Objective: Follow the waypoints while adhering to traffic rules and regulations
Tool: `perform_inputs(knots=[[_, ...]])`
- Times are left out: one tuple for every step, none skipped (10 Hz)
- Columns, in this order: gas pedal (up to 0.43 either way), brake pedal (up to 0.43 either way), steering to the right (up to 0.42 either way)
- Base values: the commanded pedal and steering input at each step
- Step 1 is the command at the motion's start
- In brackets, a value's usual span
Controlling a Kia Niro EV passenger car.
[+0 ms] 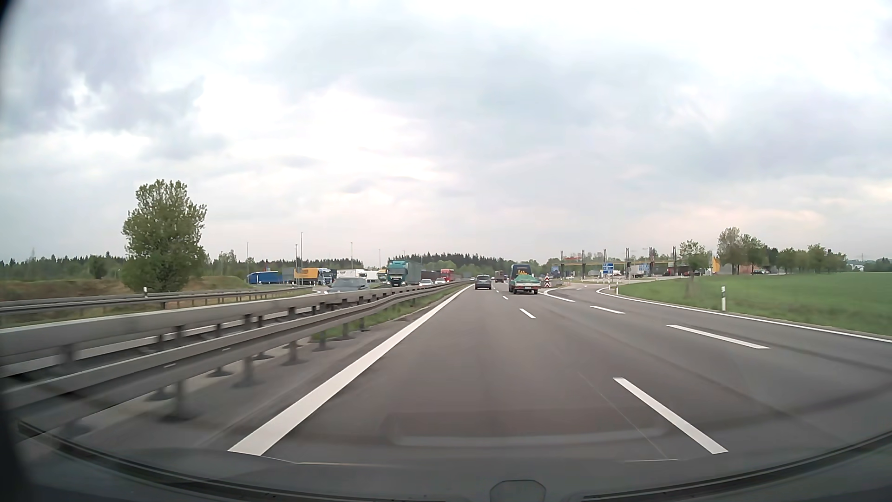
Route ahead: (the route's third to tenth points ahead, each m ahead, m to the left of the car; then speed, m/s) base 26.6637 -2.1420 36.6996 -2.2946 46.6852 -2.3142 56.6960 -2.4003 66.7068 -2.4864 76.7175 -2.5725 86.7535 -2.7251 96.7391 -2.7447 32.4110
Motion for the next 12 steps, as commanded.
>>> perform_inputs(knots=[[0.189, 0.0, -0.001], [0.189, 0.0, -0.001], [0.189, 0.0, -0.001], [0.189, 0.0, -0.001], [0.189, 0.0, -0.001], [0.189, 0.0, -0.001], [0.189, 0.0, -0.001], [0.189, 0.0, -0.001], [0.189, 0.0, 0.0], [0.189, 0.0, 0.0], [0.189, 0.0, 0.0], [0.189, 0.0, 0.0]])
